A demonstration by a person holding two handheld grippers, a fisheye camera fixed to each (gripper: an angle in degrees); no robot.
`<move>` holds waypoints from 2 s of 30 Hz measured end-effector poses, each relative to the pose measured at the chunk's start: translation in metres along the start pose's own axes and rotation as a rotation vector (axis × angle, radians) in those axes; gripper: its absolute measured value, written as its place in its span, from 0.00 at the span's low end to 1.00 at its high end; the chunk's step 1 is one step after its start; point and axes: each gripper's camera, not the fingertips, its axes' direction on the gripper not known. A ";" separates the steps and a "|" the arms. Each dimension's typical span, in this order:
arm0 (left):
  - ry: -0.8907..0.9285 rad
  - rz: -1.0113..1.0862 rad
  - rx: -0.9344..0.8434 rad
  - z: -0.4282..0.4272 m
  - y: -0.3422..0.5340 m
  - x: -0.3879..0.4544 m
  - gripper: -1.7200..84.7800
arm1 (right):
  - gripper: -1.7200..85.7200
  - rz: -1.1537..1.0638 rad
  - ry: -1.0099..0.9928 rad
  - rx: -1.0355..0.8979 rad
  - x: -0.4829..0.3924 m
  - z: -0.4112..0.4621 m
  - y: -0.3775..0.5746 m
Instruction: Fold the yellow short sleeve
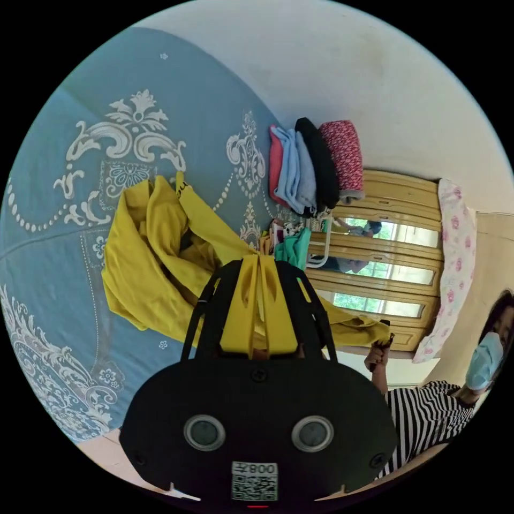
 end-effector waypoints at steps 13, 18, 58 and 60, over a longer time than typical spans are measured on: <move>0.230 0.158 0.544 -0.185 0.210 0.200 0.02 | 0.02 -0.268 -0.173 -0.089 -0.057 -0.007 -0.012; 0.194 0.233 0.748 -0.226 0.325 0.290 0.02 | 0.02 -0.401 -0.250 -0.205 -0.086 -0.004 -0.024; -0.053 0.348 0.971 -0.433 0.461 0.596 0.02 | 0.02 -0.604 0.002 -0.355 -0.203 0.192 -0.172; -0.054 0.309 0.924 -0.447 0.412 0.576 0.02 | 0.02 -0.552 0.050 -0.359 -0.188 0.231 -0.210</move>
